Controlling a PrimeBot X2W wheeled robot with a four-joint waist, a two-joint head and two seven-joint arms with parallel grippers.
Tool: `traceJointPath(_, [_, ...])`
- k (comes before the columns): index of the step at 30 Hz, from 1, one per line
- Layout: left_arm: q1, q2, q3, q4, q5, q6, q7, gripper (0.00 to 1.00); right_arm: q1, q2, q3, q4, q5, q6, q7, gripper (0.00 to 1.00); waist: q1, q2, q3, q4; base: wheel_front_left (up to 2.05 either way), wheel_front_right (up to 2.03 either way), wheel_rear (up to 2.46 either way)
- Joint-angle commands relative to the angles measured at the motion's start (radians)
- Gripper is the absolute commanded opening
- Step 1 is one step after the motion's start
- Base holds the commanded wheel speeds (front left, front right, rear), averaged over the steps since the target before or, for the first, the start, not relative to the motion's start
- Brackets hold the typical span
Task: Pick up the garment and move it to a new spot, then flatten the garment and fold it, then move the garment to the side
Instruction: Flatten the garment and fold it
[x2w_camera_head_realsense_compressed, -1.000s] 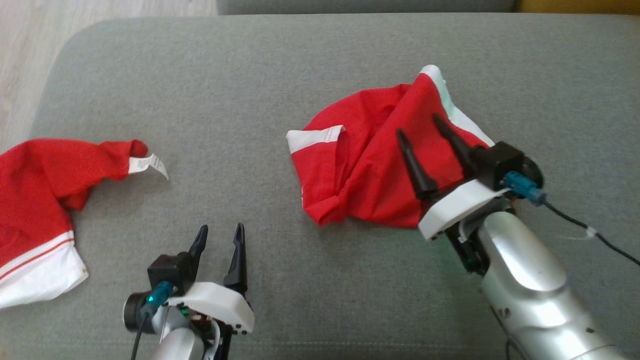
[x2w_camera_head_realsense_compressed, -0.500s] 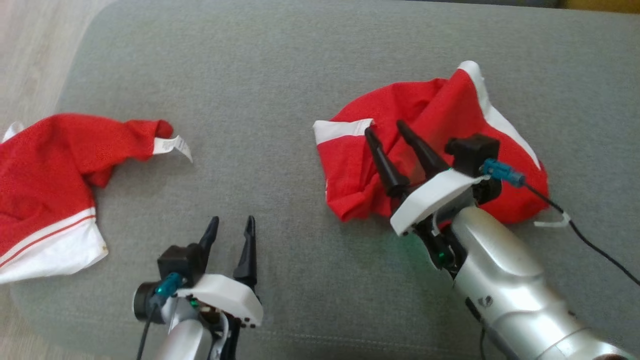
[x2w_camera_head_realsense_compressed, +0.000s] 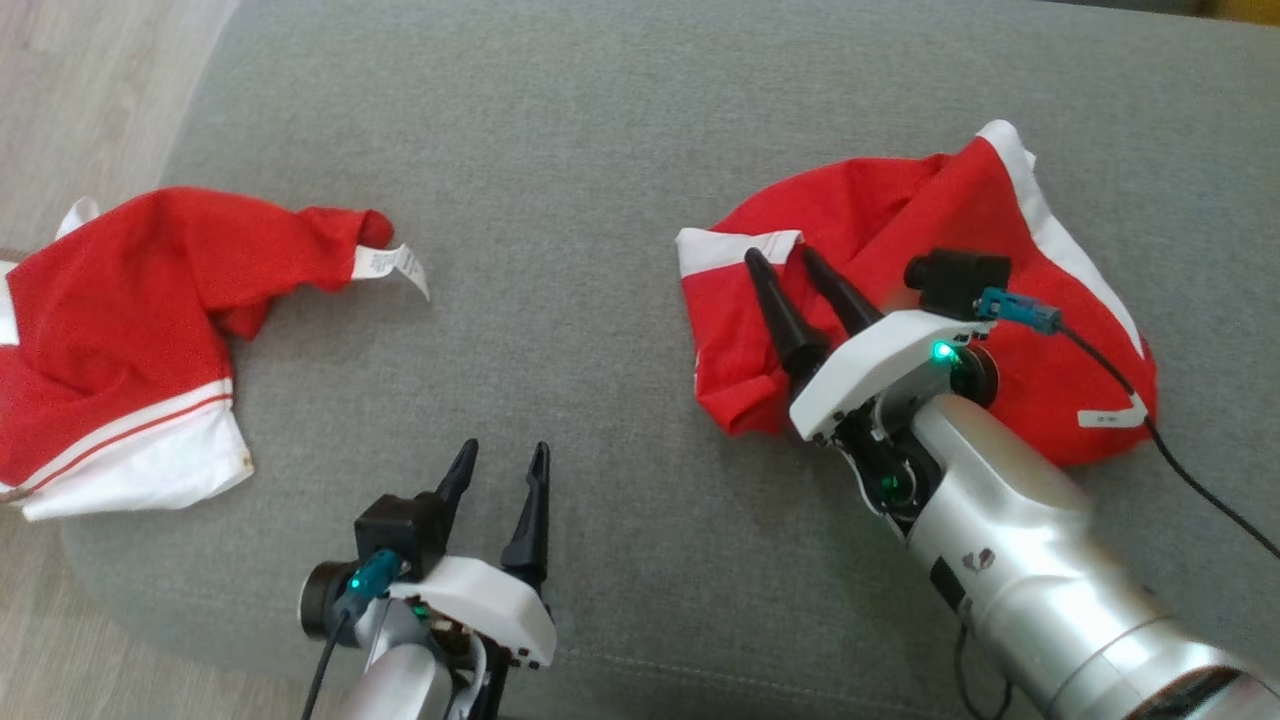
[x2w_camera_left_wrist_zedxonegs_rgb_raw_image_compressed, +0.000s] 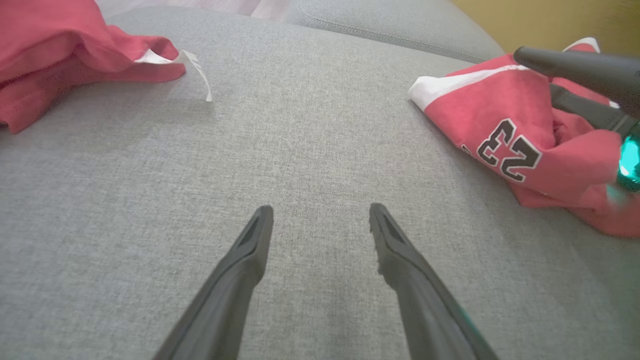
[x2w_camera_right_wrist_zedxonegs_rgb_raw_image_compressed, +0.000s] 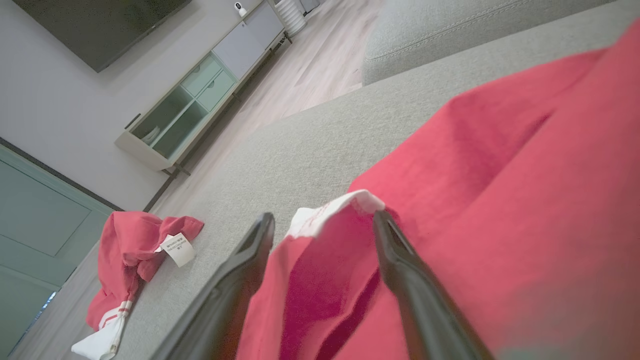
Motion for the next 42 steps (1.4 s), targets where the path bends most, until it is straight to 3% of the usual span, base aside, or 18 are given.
traceJointPath(1, [-0.038, 0.005, 0.021, -0.036, -0.012, 0.005, -0.012, 1.00, -0.036, 0.022, 0.017, -0.012, 0.022, 0.007, -0.002, 1.00, 0.0000, 0.0000, 0.004, 0.009, 0.00, 0.00, 0.00])
traceJointPath(3, [-0.040, 0.005, 0.017, -0.040, -0.018, 0.008, -0.012, 1.00, -0.051, 0.022, 0.032, 0.004, 0.043, 0.007, -0.004, 0.99, 0.0000, 0.0000, 0.007, 0.018, 0.00, 0.00, 0.00])
traceJointPath(5, [-0.039, 0.005, 0.012, -0.043, -0.021, 0.010, -0.012, 1.00, -0.064, 0.022, 0.047, 0.018, 0.062, 0.007, -0.008, 0.87, 0.0000, 0.0000, 0.008, 0.025, 0.00, 0.00, 0.00])
traceJointPath(6, [-0.037, 0.005, 0.010, -0.044, -0.022, 0.010, -0.012, 1.00, -0.072, 0.022, 0.054, 0.029, 0.069, 0.007, -0.010, 0.75, 0.0000, 0.0000, 0.009, 0.028, 0.00, 0.00, 0.00])
traceJointPath(7, [-0.036, 0.005, 0.007, -0.044, -0.023, 0.011, -0.012, 1.00, -0.080, 0.022, 0.061, 0.039, 0.075, 0.007, -0.013, 0.50, 0.0000, 0.0000, 0.010, 0.031, 0.00, 0.00, 0.00])
traceJointPath(8, [-0.035, 0.005, 0.006, -0.043, -0.025, 0.012, -0.012, 1.00, -0.086, 0.022, 0.068, 0.046, 0.084, 0.007, -0.015, 0.34, 0.0000, 0.0000, 0.010, 0.034, 0.00, 0.00, 0.00])
traceJointPath(9, [-0.035, 0.005, 0.005, -0.043, -0.027, 0.013, -0.012, 1.00, -0.094, 0.022, 0.076, 0.055, 0.087, 0.007, -0.020, 0.07, 0.0000, 0.0000, 0.010, 0.036, 0.00, 0.00, 0.00])
traceJointPath(10, [-0.035, 0.005, 0.004, -0.043, -0.027, 0.014, -0.012, 1.00, -0.102, 0.022, 0.082, 0.064, 0.088, 0.007, -0.029, 0.00, 0.0000, 0.0000, 0.010, 0.038, 0.00, 0.00, 0.00])
traceJointPath(18, [-0.029, 0.005, 0.014, -0.039, -0.029, 0.020, -0.012, 1.00, -0.202, 0.022, 0.091, 0.074, 0.067, 0.007, -0.091, 0.00, 0.0000, 0.0000, -0.009, 0.034, 0.00, 0.00, 0.00])
traceJointPath(27, [-0.018, 0.005, -0.019, -0.033, -0.042, 0.012, -0.012, 1.00, -0.559, 0.021, 0.094, 0.030, -0.072, 0.007, -0.104, 0.00, 0.0000, 0.0000, -0.094, 0.073, 0.00, 0.00, 0.00])
traceJointPath(31, [-0.013, 0.005, -0.026, -0.034, -0.041, 0.015, -0.012, 1.00, -0.641, 0.001, 0.119, -0.001, -0.107, 0.007, -0.104, 0.00, 0.0000, 0.0000, -0.118, 0.077, 0.00, 0.00, 0.00])
traceJointPath(37, [0.014, 0.005, 0.008, -0.033, -0.022, 0.019, -0.012, 1.00, -0.525, -0.083, 0.275, -0.112, -0.054, 0.007, -0.100, 0.00, 0.0000, 0.0000, -0.118, 0.009, 0.00, 0.00, 0.00])
traceJointPath(42, [0.006, 0.005, 0.026, -0.039, -0.012, 0.013, -0.012, 1.00, -0.311, -0.265, 0.422, -0.205, -0.004, 0.007, -0.087, 0.00, 0.0000, 0.0000, -0.095, -0.054, 0.00, 0.00, 0.00])
